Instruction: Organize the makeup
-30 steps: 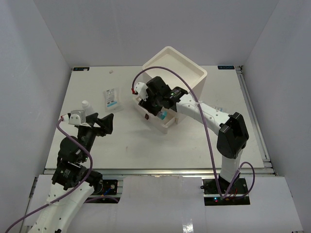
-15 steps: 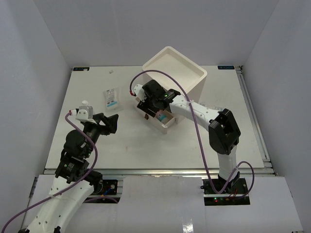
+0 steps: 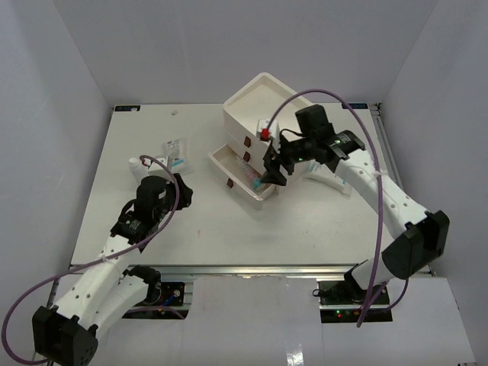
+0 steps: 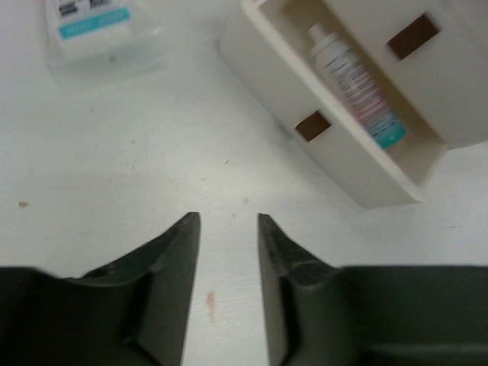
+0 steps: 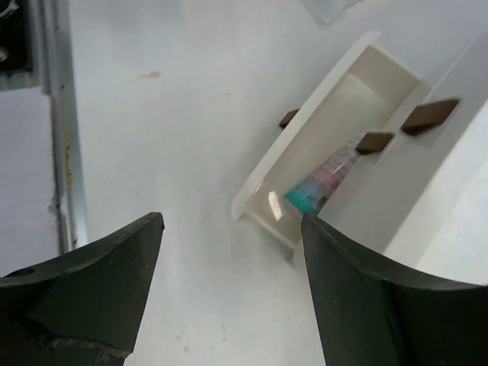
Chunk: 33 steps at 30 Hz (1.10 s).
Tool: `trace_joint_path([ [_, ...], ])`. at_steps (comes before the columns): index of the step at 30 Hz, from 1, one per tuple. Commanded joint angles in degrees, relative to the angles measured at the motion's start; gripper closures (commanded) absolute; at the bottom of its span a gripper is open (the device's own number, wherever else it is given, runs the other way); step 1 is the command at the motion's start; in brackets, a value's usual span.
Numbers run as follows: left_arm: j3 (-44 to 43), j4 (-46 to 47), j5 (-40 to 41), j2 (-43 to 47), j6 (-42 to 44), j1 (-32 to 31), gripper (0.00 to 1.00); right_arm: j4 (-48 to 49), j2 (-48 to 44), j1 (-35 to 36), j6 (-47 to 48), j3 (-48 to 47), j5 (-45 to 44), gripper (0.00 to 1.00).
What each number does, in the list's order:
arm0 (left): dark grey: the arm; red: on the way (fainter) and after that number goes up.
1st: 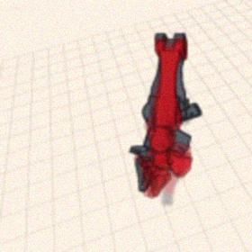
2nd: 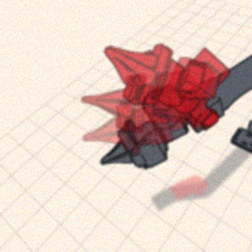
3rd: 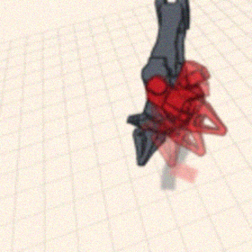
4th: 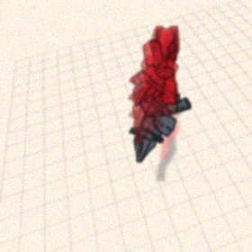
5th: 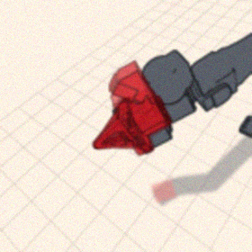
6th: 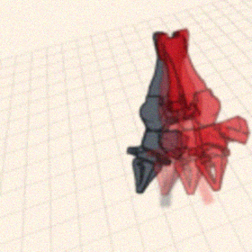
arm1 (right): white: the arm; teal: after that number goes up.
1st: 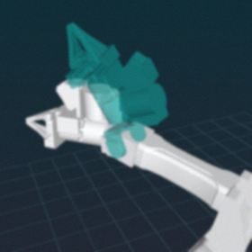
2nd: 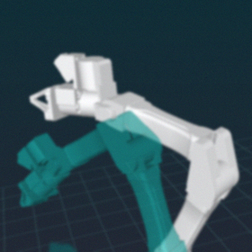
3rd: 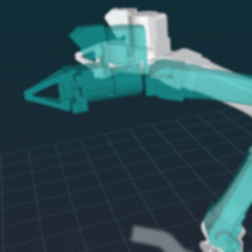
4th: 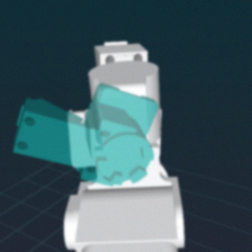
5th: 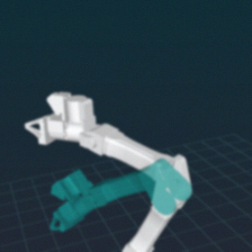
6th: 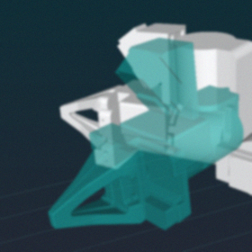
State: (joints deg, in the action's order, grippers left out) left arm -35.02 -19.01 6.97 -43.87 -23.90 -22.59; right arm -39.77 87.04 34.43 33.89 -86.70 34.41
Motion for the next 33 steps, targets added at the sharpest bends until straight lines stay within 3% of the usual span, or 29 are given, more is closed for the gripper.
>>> trace_joint_path([
  [1,-3.8,-5.7,5.5,-4.4,-4.5,2.2,0.36,-3.9,-5.1,-5.1,9.1,11.6,20.5,0.2],
  [4,-3.2,-5.1,8.8,-7.4,-4.3,6.9,0.12,-3.1,-8.3,-6.5,9.5,15.1,23.5,0.2],
  [7,0.3,1.9,9.3,-9.6,-2.8,14.5,0.06,-2.1,-10.5,-6.7,9.6,16.1,24.8,0.2],
  [10,4.9,15.0,9.0,-10.8,-0.6,19.4,0.02,-1.4,-11.6,-7.0,9.4,17.1,25.4,0.19],
  [13,7.0,26.4,12.6,-14.9,2.0,21.0,0.02,-0.4,-12.3,-7.2,9.0,18.2,26.0,0.19],
  [21,5.5,45.1,11.8,-30.9,10.3,24.8,0.02,0.1,-12.3,-7.3,9.0,18.8,26.1,0.19],
  [25,2.6,48.1,12.6,-37.7,15.0,25.5,0.03,0.1,-12.2,-7.3,8.9,18.9,25.8,0.19],
  [28,-0.1,49.0,10.0,-41.4,17.9,26.0,0.11,0.2,-12.0,-7.3,8.9,18.9,25.5,0.19],
  [31,-2.7,47.1,8.9,-44.7,17.5,26.3,0.32,0.2,-11.6,-7.3,8.9,18.8,25.1,0.19],
  [33,-2.6,47.3,9.2,-45.7,17.2,26.3,0.35,0.2,-11.3,-7.3,9.0,18.7,24.9,0.19],
])
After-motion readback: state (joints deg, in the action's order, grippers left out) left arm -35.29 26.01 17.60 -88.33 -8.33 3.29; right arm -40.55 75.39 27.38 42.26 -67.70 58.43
